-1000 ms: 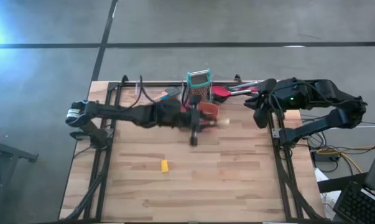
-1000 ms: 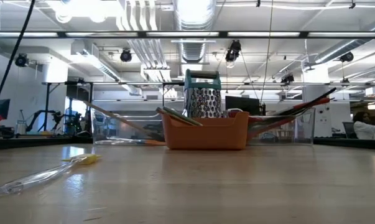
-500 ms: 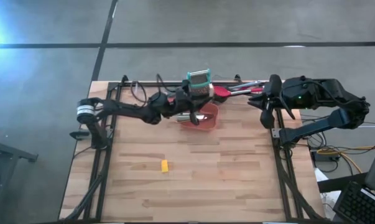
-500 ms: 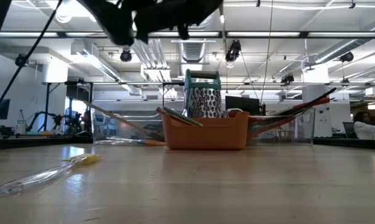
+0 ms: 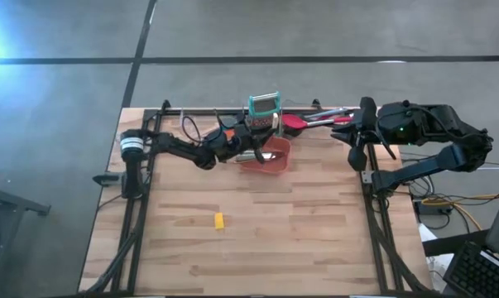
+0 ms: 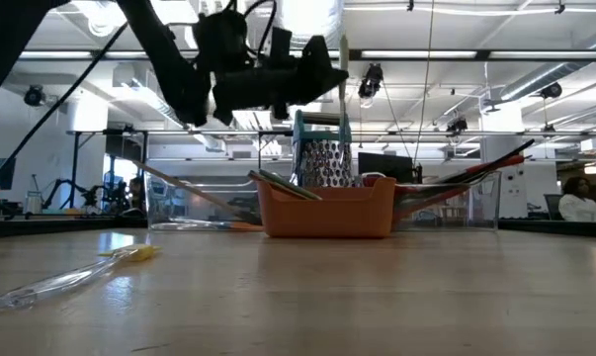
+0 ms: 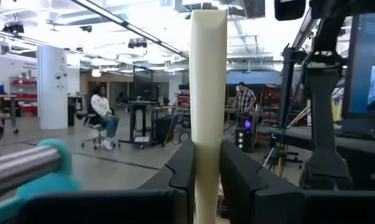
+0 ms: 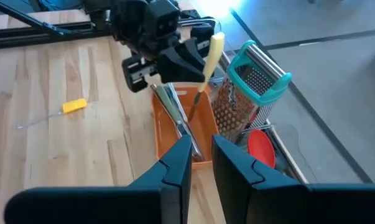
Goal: Pick & Place Kitchen Items
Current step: Put the yellow table knife into the orange bin
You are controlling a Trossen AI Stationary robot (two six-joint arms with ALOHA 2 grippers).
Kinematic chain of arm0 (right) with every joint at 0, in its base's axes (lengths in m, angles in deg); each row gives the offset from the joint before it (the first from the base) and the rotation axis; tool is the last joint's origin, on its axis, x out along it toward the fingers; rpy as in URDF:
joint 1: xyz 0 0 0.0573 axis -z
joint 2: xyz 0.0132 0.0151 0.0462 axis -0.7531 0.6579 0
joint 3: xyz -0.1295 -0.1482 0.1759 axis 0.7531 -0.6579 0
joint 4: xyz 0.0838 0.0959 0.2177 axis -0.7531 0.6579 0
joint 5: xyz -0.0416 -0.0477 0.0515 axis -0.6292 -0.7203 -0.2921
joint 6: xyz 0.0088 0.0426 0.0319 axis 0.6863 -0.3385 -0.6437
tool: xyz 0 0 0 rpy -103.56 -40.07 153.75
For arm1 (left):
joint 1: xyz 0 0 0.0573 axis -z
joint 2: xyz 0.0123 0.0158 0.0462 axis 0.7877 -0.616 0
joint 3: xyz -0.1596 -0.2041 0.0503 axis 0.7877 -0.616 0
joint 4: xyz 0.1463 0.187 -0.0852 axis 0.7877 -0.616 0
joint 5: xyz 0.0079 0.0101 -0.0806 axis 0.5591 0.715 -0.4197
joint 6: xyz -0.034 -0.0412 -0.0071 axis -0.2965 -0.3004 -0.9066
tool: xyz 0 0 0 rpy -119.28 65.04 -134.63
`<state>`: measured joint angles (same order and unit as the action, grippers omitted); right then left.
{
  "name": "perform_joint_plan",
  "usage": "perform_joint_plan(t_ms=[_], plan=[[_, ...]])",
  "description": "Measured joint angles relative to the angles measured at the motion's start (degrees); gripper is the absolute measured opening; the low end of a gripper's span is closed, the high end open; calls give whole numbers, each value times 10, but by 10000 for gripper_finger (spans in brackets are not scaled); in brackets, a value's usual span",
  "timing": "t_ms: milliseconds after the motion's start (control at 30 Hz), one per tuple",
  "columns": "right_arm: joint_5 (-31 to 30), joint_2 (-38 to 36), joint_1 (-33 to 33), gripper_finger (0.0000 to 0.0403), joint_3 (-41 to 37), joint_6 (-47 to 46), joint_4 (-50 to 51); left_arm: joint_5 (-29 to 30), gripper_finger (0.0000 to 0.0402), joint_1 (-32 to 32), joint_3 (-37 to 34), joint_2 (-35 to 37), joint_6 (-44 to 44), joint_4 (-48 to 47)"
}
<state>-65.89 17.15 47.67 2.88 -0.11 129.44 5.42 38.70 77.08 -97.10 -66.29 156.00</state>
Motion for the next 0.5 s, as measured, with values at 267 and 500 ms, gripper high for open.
perform_joint_plan(t_ms=[267,500], plan=[[0,0,0,56,0,12,1,-10,48,-8,-4,-57,-15,24],[0,0,0,57,0,13,3,-14,48,-9,-4,-110,-16,116]])
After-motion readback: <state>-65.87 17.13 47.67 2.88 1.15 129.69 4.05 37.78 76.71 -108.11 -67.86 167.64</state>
